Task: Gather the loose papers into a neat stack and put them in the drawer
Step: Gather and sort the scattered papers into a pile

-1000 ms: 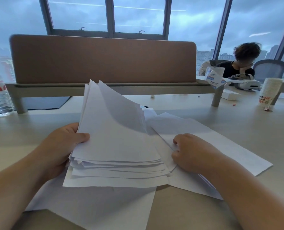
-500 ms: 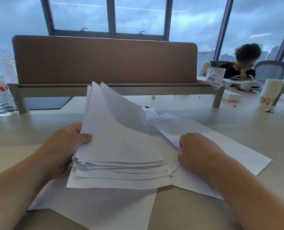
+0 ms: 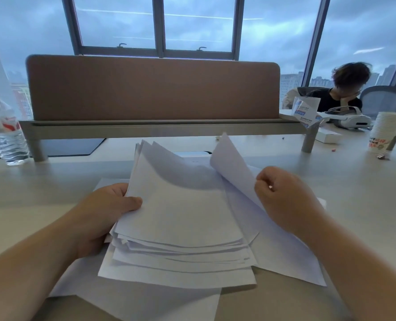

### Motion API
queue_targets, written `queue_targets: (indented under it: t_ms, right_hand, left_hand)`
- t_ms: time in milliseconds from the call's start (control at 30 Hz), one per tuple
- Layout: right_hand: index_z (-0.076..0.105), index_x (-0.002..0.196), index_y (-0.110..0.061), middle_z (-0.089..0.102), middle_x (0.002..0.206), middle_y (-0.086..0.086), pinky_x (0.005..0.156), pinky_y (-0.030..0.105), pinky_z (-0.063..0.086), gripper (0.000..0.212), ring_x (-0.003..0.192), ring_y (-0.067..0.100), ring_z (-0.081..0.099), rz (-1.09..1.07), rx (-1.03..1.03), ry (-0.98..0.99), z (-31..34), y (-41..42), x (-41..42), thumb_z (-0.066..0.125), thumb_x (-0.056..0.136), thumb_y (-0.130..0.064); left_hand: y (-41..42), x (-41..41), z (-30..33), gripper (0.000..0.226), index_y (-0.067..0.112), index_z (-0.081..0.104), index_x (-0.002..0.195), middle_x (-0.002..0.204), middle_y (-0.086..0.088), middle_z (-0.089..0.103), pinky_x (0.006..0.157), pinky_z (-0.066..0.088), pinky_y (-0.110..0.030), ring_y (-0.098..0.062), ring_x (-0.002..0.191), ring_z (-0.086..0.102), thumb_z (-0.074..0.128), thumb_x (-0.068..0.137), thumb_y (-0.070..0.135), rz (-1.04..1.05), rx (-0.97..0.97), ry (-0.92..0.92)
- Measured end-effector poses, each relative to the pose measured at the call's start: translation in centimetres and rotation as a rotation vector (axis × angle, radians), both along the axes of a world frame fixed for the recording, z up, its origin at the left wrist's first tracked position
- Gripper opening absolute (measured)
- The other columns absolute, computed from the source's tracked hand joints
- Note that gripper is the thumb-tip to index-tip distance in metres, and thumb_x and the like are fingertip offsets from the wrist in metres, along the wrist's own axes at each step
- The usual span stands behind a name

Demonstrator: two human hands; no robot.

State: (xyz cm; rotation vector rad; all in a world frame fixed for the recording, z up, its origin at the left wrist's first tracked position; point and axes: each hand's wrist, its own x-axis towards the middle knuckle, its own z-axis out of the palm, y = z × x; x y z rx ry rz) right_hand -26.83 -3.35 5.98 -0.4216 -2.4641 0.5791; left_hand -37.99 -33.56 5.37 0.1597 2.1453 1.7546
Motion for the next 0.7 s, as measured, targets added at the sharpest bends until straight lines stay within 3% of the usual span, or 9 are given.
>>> queue_targets:
  t_ms: [133, 233, 300, 367, 433, 567, 700]
  right_hand:
    - [0.060, 0.079, -0.019, 0.058, 0.064, -0.011, 0.060, 0.032, 0.040, 0.019, 0.059, 0.008, 0.047, 0.201, -0.322, 0.217, 0.7, -0.7, 0.2, 0.056, 0.093, -0.032]
    - [0.064, 0.080, -0.022, 0.062, 0.067, -0.006, 0.058, 0.028, 0.045, 0.022, 0.060, 0.009, 0.052, 0.349, -0.770, 0.352, 1.8, -1.3, 0.8, 0.057, 0.101, -0.023]
    - [0.064, 0.087, -0.018, 0.066, 0.065, -0.001, 0.051, 0.026, 0.052, 0.027, 0.054, 0.010, 0.059, 0.405, -1.081, 0.410, 2.9, -1.5, 1.4, 0.047, 0.108, -0.017]
    - [0.064, 0.092, -0.014, 0.068, 0.063, 0.000, 0.048, 0.024, 0.054, 0.027, 0.051, 0.010, 0.063, 0.395, -1.258, 0.466, 3.4, -1.0, 1.5, 0.043, 0.109, -0.016]
    - [0.066, 0.093, -0.012, 0.071, 0.065, 0.000, 0.048, 0.024, 0.056, 0.027, 0.052, 0.009, 0.066, 0.332, -1.314, 0.477, 3.3, -0.5, 1.2, 0.045, 0.109, -0.016]
    - [0.073, 0.098, -0.006, 0.079, 0.079, 0.011, 0.053, 0.035, 0.063, 0.024, 0.061, 0.022, 0.073, 0.131, -1.174, 0.283, 1.3, -0.1, -0.1, 0.050, 0.105, -0.009]
    - [0.074, 0.095, -0.006, 0.076, 0.090, 0.025, 0.059, 0.045, 0.063, 0.025, 0.066, 0.030, 0.070, -0.002, -1.026, 0.114, -1.1, -0.1, -1.6, 0.050, 0.095, 0.000]
  left_hand:
    - [0.0, -0.2, -0.2, 0.026, 0.007, 0.073, 0.116, 0.101, -0.022, 0.081, 0.063, 0.060, -0.036, -0.032, 0.073, 0.079, 0.049, 0.106, 0.005, -0.009, 0.002, -0.013]
    - [0.0, -0.1, -0.3, 0.026, 0.006, 0.072, 0.116, 0.101, -0.023, 0.080, 0.064, 0.060, -0.036, -0.033, 0.072, 0.078, 0.049, 0.105, 0.003, -0.020, 0.001, -0.011]
    - [0.0, 0.0, -0.2, 0.026, 0.007, 0.071, 0.118, 0.104, -0.022, 0.080, 0.072, 0.062, -0.042, -0.035, 0.078, 0.078, 0.049, 0.105, 0.004, -0.031, -0.008, -0.014]
    - [-0.1, 0.0, -0.1, 0.026, 0.010, 0.072, 0.120, 0.108, -0.021, 0.080, 0.086, 0.061, -0.054, -0.040, 0.090, 0.078, 0.051, 0.105, 0.006, -0.047, -0.025, -0.021]
    - [-0.1, -0.1, 0.1, 0.028, 0.011, 0.072, 0.123, 0.112, -0.020, 0.080, 0.092, 0.060, -0.057, -0.043, 0.097, 0.077, 0.052, 0.105, 0.006, -0.074, -0.030, -0.022]
    - [-0.2, 0.0, 0.2, 0.028, 0.010, 0.072, 0.120, 0.106, -0.020, 0.081, 0.067, 0.065, -0.039, -0.036, 0.081, 0.080, 0.049, 0.105, 0.004, -0.067, -0.006, -0.038]
    - [-0.1, 0.3, 0.4, 0.028, 0.010, 0.074, 0.119, 0.105, -0.020, 0.081, 0.067, 0.065, -0.039, -0.036, 0.082, 0.080, 0.049, 0.105, 0.004, -0.074, -0.013, -0.037]
